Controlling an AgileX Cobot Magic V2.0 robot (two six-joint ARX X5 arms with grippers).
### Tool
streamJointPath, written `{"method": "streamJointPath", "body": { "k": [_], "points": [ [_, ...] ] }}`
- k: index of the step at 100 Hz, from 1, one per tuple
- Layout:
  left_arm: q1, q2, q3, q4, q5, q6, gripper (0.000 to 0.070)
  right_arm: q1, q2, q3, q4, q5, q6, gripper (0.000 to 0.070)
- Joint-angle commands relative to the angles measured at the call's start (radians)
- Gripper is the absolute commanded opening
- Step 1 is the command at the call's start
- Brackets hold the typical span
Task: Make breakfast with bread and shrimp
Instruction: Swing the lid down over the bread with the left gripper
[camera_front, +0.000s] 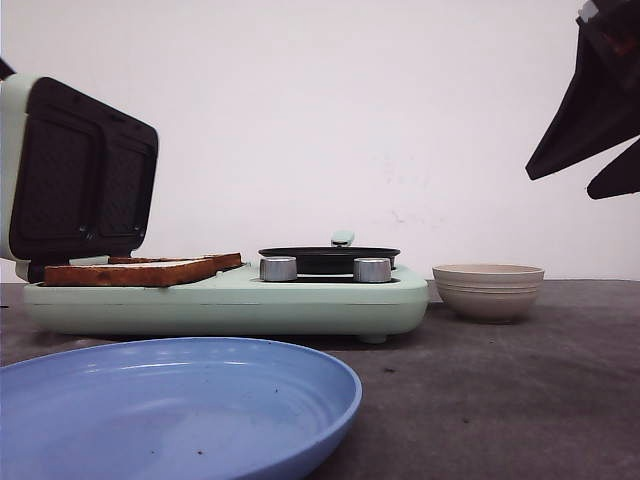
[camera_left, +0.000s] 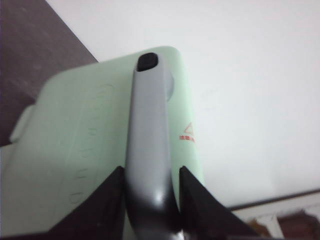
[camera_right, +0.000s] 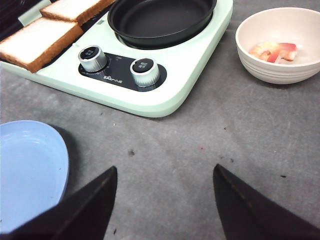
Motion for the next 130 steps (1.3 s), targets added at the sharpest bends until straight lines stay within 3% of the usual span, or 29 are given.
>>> {"method": "streamJointPath", "body": {
  "k": [1, 34, 90, 108, 130],
  "points": [
    [-0.021, 0.048, -0.02, -0.086, -0.047, 0.13, 0.0003, 0.006, 0.004, -0.001, 0.01, 0.0, 0.012, 0.0369],
    [-0.166, 0.048, -0.02, -0.219, -0.18, 0.323, 0.0003, 0.006, 0.004, -0.001, 0.009, 0.001, 0.013, 0.0369],
    [-0.345, 0.051, -0.02, -0.357, -0.429, 0.557, 0.0003, 0.006, 0.004, -0.001, 0.005, 0.001, 0.013, 0.0369],
    [-0.381, 0.068, -0.02, -0.388, -0.48, 0.612, 0.0003, 0.006, 0.004, -0.001, 0.005, 0.001, 0.013, 0.0368],
    [-0.418, 0.135, -0.02, -0.388, -0.483, 0.613, 0.0003, 0.006, 0.004, -0.001, 0.001, 0.001, 0.014, 0.0369]
  ]
}}
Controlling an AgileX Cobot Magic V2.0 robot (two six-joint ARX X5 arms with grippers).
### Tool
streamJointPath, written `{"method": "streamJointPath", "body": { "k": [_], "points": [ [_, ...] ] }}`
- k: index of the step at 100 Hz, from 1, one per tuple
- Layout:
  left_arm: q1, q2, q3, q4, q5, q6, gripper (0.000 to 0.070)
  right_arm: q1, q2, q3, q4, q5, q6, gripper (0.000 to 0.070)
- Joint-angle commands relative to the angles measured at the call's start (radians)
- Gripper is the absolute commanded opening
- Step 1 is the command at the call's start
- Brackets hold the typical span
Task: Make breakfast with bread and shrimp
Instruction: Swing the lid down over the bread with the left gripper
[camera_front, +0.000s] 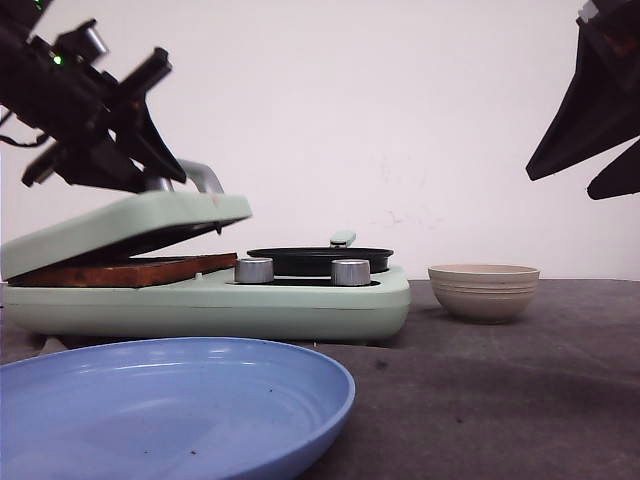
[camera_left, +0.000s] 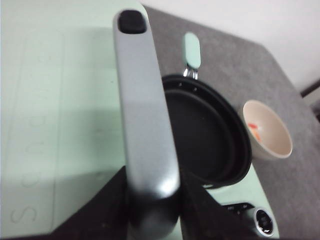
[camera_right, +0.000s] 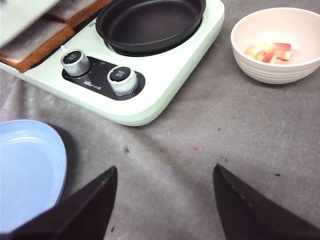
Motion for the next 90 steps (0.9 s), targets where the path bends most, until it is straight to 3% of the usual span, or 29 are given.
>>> {"method": "streamJointPath", "body": {
  "k": [1, 48, 58, 74, 90],
  "points": [
    [0.027, 0.066, -0.039, -0.113, -0.105, -0.014, 0.0003, 0.006, 0.004, -0.001, 0.003, 0.001, 0.014, 0.0369],
    [-0.012, 0.134, -0.032, -0.09, -0.145, -0.012, 0.0008, 0.006, 0.004, -0.001, -0.019, 0.001, 0.027, 0.0369],
    [-0.012, 0.132, -0.016, -0.103, -0.14, -0.012, 0.0131, 0.006, 0.004, -0.001, -0.019, 0.001, 0.034, 0.0369],
    [-0.012, 0.121, 0.017, -0.106, -0.114, -0.014, 0.0444, 0.006, 0.004, -0.001, -0.019, 0.001, 0.037, 0.0369],
    [-0.012, 0.102, 0.073, -0.138, -0.091, -0.019, 0.0519, 0.006, 0.004, -0.001, -0.019, 0.001, 0.038, 0.0369]
  ]
}}
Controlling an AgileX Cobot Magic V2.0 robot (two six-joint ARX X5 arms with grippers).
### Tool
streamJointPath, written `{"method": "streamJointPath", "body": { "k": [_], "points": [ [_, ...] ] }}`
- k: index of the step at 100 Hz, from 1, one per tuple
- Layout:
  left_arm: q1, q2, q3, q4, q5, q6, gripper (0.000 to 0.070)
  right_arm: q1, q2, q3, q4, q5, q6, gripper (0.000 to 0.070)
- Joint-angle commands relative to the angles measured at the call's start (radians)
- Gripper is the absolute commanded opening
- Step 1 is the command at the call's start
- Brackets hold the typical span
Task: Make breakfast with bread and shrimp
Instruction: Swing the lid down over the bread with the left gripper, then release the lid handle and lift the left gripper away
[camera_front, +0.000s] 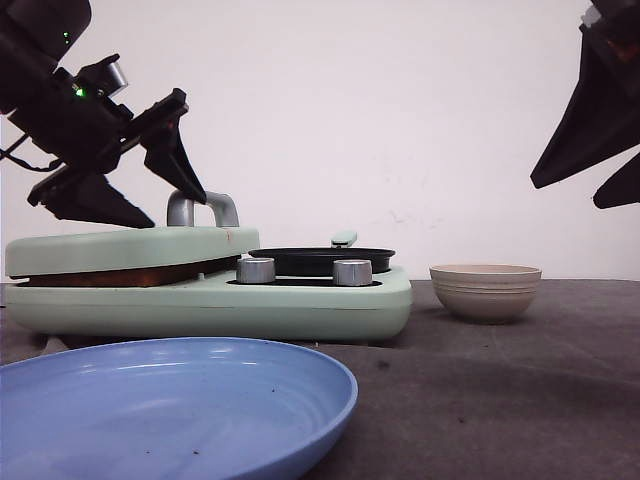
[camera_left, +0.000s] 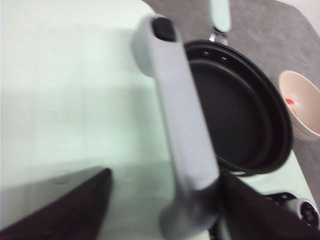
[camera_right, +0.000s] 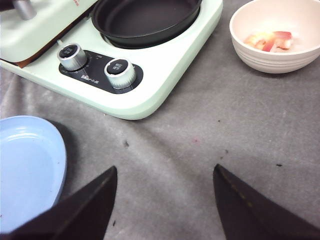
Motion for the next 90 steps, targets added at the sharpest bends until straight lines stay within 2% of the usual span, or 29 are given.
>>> {"method": "streamJointPath", "body": {
  "k": [1, 34, 60, 71, 79, 83, 90],
  "points": [
    [0.008, 0.028, 0.008, -0.067, -0.028, -0.025, 0.0519, 0.005, 0.004, -0.001, 0.005, 0.001, 0.013, 0.0369],
    [0.009, -0.129, 0.156, -0.09, -0.018, -0.011, 0.0516, 0.005, 0.004, -0.001, 0.006, 0.001, 0.012, 0.0369],
    [0.009, -0.315, 0.214, -0.098, -0.018, 0.083, 0.0515, 0.005, 0.004, 0.0, 0.006, 0.014, 0.014, 0.0369],
    [0.009, -0.397, 0.213, -0.16, -0.027, 0.152, 0.0515, 0.005, 0.004, 0.0, 0.005, 0.072, 0.058, 0.0369],
    [0.009, -0.448, 0.214, -0.226, -0.049, 0.207, 0.0512, 0.004, 0.004, 0.008, -0.006, 0.079, 0.073, 0.0371],
    [0.009, -0.47, 0.214, -0.262, -0.063, 0.232, 0.0509, 0.004, 0.004, 0.016, -0.019, 0.079, 0.074, 0.0388],
    [0.009, -0.504, 0.213, -0.326, -0.093, 0.269, 0.0509, 0.004, 0.004, 0.037, -0.05, 0.08, 0.076, 0.0468]
  ]
}}
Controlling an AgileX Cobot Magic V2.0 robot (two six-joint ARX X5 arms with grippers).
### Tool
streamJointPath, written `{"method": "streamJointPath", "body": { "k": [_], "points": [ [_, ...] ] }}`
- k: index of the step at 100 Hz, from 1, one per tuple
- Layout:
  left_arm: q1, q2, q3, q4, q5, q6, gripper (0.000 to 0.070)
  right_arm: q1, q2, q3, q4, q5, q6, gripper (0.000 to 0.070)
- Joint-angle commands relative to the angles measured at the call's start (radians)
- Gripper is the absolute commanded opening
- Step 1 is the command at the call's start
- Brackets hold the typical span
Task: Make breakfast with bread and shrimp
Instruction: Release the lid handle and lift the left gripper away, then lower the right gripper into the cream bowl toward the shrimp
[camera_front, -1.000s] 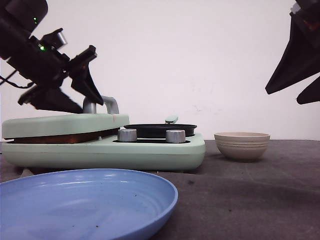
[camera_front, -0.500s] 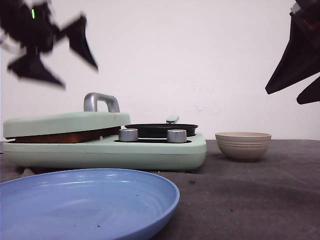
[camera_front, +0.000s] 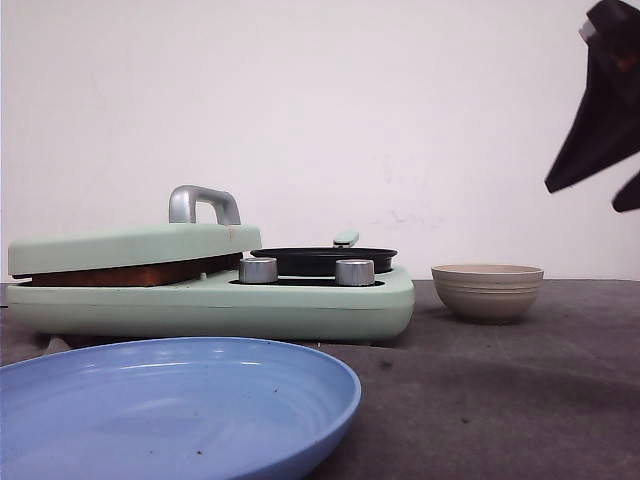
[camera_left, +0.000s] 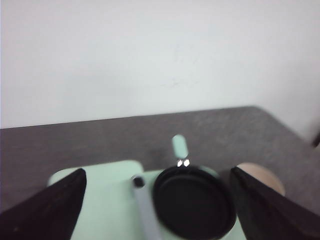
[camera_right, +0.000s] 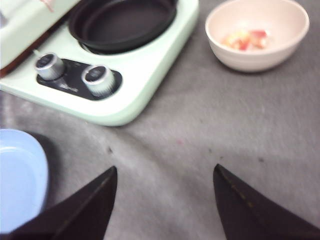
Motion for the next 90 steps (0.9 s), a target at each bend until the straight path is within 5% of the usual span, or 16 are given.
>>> {"method": "streamJointPath", "body": {
  "k": [1, 21, 39, 90],
  "points": [
    [-0.003, -0.01, 0.011, -0.048, -0.034, 0.082, 0.0509, 0.005, 0.004, 0.034, -0.01, 0.004, 0.022, 0.0476],
    [-0.003, -0.068, 0.011, -0.217, -0.079, 0.139, 0.0509, -0.003, 0.005, 0.1, -0.074, 0.031, 0.029, 0.0493],
    [-0.003, -0.101, -0.002, -0.24, -0.079, 0.159, 0.0503, -0.074, 0.073, 0.173, -0.081, 0.03, 0.029, 0.0489],
    [-0.003, -0.331, -0.224, -0.165, -0.077, 0.158, 0.0503, -0.396, 0.698, 0.657, -0.201, -0.193, -0.074, 0.0488]
  ]
}}
